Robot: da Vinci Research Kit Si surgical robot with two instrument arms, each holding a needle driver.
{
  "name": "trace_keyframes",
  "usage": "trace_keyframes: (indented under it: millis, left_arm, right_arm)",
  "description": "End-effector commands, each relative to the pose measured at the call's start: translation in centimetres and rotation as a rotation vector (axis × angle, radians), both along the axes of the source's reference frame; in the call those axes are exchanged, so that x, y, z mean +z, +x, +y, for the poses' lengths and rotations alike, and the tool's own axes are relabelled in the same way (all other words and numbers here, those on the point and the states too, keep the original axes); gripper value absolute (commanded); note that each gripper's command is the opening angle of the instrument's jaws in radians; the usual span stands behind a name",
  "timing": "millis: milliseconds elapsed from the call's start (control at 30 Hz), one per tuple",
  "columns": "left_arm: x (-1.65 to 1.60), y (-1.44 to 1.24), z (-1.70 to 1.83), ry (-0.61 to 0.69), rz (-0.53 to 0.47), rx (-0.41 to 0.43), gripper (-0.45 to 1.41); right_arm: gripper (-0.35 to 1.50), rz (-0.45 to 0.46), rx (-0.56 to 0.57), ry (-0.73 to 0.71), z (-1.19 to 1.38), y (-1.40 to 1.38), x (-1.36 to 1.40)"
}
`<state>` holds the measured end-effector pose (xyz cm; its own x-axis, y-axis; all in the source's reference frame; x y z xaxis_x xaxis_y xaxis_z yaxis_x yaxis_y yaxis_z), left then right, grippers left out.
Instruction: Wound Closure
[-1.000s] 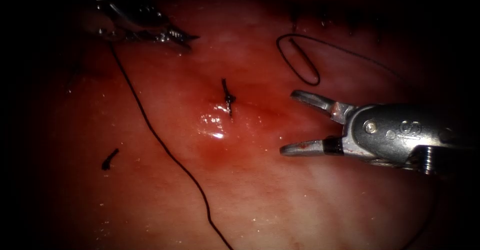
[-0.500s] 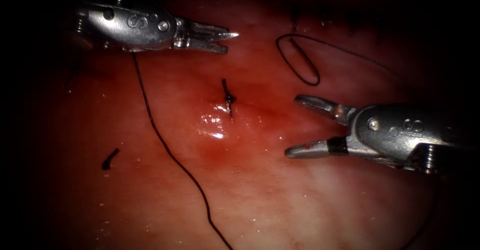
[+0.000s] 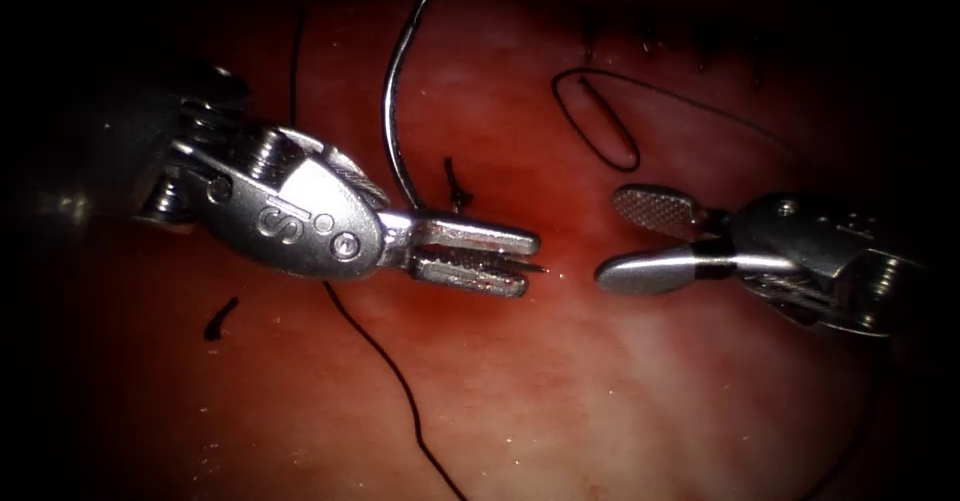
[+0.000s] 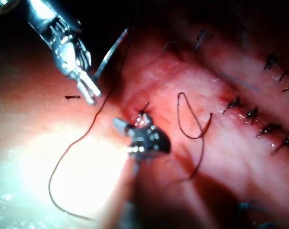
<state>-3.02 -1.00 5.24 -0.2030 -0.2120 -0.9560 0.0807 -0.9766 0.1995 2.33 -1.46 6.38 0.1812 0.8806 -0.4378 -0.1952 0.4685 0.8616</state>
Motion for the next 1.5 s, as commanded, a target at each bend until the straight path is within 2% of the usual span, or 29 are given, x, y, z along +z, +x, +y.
trace_keyframes:
  millis: [33, 100, 167, 233, 333, 500, 700, 900, 1000, 1067, 1100, 1233, 1333, 1400, 1500]
  left_arm:
    - [0.08, -0.07, -0.03, -0.001, -0.020, 0.021, -0.45]
    - [0.13, -0.09, -0.09, -0.002, -0.078, 0.085, -0.45]
    - [0.17, -0.12, -0.12, -0.006, -0.136, 0.112, -0.45]
    - [0.20, -0.14, -0.15, 0.003, -0.188, 0.120, -0.45]
    - [0.19, -0.16, -0.16, -0.002, -0.200, 0.118, -0.45]
    - [0.13, -0.18, -0.18, 0.020, -0.261, 0.105, -0.45]
    - [0.05, -0.20, -0.23, 0.028, -0.309, 0.092, -0.45]
    - [0.02, -0.22, -0.26, 0.035, -0.321, 0.101, -0.45]
    - [0.02, -0.23, -0.25, 0.035, -0.324, 0.104, -0.45]
    - [0.02, -0.24, -0.25, 0.041, -0.325, 0.106, -0.45]
    - [0.02, -0.24, -0.25, 0.041, -0.326, 0.107, -0.45]
    - [0.02, -0.25, -0.25, 0.047, -0.329, 0.110, -0.45]
    - [0.00, -0.25, -0.27, 0.047, -0.333, 0.114, -0.45]
    - [-0.03, -0.24, -0.27, 0.049, -0.338, 0.116, -0.45]
    - [-0.08, -0.25, -0.26, 0.051, -0.356, 0.111, -0.45]
  right_arm:
    - [0.58, 0.024, 0.004, 0.036, -0.01, 0.10, 0.04]
    - [0.71, 0.066, 0.016, 0.088, -0.01, 0.12, 0.04]
    - [0.71, 0.110, 0.024, 0.100, 0.00, 0.13, 0.05]
    - [0.64, 0.168, 0.042, 0.112, 0.02, 0.15, 0.05]
    - [0.56, 0.237, 0.058, 0.129, 0.05, 0.21, 0.09]
    - [0.61, 0.314, 0.077, 0.124, 0.06, 0.53, 0.16]
    - [0.73, 0.357, 0.100, 0.119, 0.12, 0.89, 0.20]
    - [0.74, 0.376, 0.120, 0.125, 0.17, 1.00, 0.21]
    - [0.81, 0.387, 0.130, 0.138, 0.19, 1.00, 0.19]
    - [1.08, 0.396, 0.140, 0.157, 0.21, 1.02, 0.17]
    - [1.11, 0.406, 0.148, 0.169, 0.22, 1.03, 0.17]
    - [0.85, 0.436, 0.139, 0.174, 0.23, 1.08, 0.16]
    - [0.56, 0.451, 0.124, 0.176, 0.23, 1.12, 0.17]
    - [-0.35, 0.445, 0.135, 0.177, 0.22, 1.11, 0.19]
    - [-0.35, 0.397, 0.132, 0.203, 0.19, 1.12, 0.24]
